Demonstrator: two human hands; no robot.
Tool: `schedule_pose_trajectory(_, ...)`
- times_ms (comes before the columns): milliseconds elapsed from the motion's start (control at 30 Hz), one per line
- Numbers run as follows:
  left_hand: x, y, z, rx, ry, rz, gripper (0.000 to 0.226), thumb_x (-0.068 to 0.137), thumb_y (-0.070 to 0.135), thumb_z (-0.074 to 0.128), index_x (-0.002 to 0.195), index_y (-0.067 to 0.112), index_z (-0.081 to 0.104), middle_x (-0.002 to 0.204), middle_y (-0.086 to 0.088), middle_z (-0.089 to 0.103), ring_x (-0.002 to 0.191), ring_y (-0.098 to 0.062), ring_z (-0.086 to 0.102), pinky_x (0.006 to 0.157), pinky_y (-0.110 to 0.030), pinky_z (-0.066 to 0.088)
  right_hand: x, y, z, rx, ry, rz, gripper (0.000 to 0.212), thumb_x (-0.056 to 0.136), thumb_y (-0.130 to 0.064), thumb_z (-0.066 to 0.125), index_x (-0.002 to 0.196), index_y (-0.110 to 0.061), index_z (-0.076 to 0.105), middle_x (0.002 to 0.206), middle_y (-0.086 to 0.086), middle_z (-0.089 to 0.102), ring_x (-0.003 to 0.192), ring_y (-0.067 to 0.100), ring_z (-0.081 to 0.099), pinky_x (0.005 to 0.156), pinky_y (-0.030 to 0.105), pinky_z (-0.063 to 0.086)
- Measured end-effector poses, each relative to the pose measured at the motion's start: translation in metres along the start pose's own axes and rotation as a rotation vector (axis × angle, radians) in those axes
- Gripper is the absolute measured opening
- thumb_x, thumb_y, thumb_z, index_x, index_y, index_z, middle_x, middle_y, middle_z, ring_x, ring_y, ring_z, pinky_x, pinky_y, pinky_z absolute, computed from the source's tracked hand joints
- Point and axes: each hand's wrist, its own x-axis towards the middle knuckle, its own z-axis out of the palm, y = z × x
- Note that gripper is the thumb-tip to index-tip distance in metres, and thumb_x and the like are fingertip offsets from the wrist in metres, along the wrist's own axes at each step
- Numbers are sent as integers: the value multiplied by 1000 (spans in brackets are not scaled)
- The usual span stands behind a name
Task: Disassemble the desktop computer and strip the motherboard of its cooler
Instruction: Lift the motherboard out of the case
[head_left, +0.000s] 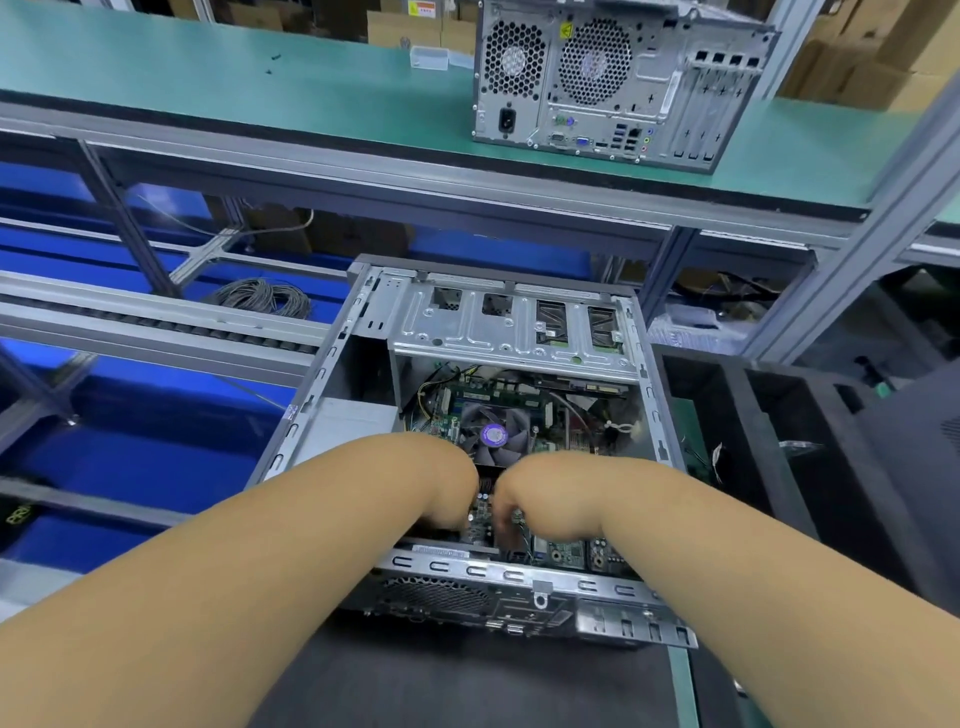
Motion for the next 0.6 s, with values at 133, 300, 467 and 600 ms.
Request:
schedule_pose_trajectory(133,-2,-2,0,11,30,18,35,96,44,51,92,13,65,87,-2,57,83,-24,53,72,-34,40,-7,-2,1,-86,-49,65,28,87,-12,50,104,-20,72,101,2,68,102,26,57,84,41,52)
schedule_pose_trajectory(300,-2,-2,2,63,48,-7,29,91,39,61,96,10,67,83,-1,58,81,-22,53,71,-34,45,-3,0,12,-215,-139,189,23,90,-14,53,107,-8,67,92,9,68,79,26,60,68,33,49)
schedule_pose_trajectory(467,-4,-1,2,60,30,4,22,88,22,59,106,13,68,90,-1,60,81,-20,52,83,-37,51,13,-5,27,-199,-33,259,40,92,-14,51,130,-8,40,74,2,45,70,25,50,58,34,40)
schedule_pose_trajectory(600,-8,0,-1,46,8,-6,23,89,20,58,110,13,67,91,0,58,82,-20,51,81,-36,50,18,-8,25,-249,2,246,26,88,-11,54,114,-8,56,73,0,45,72,25,49,60,34,43)
